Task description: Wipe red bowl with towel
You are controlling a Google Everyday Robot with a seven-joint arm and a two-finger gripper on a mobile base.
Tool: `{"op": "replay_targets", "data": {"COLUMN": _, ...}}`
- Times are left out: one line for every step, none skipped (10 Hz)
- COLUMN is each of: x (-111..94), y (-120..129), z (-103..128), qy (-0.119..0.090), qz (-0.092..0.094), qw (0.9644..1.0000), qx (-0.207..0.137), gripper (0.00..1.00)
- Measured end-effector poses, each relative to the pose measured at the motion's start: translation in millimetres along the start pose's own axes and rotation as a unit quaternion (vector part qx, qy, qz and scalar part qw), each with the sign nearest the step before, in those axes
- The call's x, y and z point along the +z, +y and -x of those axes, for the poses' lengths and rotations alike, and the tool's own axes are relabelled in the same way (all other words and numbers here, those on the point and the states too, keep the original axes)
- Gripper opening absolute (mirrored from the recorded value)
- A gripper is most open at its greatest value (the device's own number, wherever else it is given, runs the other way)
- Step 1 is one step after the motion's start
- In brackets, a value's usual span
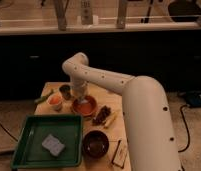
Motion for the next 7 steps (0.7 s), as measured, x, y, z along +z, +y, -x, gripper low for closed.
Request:
{"op": "replay_targets", "data": {"x": 2, "y": -10, "z": 15, "qy": -0.004, "qz": 0.002, "qw": 0.9996, "qx": -0.028, "gripper": 0.00}}
{"op": "replay_targets", "data": {"x": 5, "y": -17, "z": 29, "qy": -0.008, "qz": 0.006, "qw": 0.9985, "qx": -0.055, "gripper": 0.00}}
{"op": "replay_targets", "data": {"x": 8, "y": -22, "z": 43, "qy": -0.014, "qz": 0.009, "qw": 0.9965, "qx": -0.082, "gripper": 0.00}}
{"op": "replay_targets", "data": {"x": 11, "y": -24, "z": 52, "qy": -0.017, "qz": 0.012, "qw": 0.9945, "qx": -0.102, "gripper": 0.00}}
{"op": "replay_targets", "data": {"x": 13, "y": -22, "z": 60, "qy": -0.024, "qz": 0.016, "qw": 0.9934, "qx": -0.111, "gripper": 0.00}}
{"op": "replay_targets", "data": {"x": 14, "y": -15, "z": 59, "qy": -0.025, "qz": 0.020, "qw": 0.9934, "qx": -0.110, "gripper": 0.00}}
{"op": "replay_targets", "data": {"x": 14, "y": -2, "z": 59, "qy": -0.028, "qz": 0.023, "qw": 0.9938, "qx": -0.105, "gripper": 0.00}}
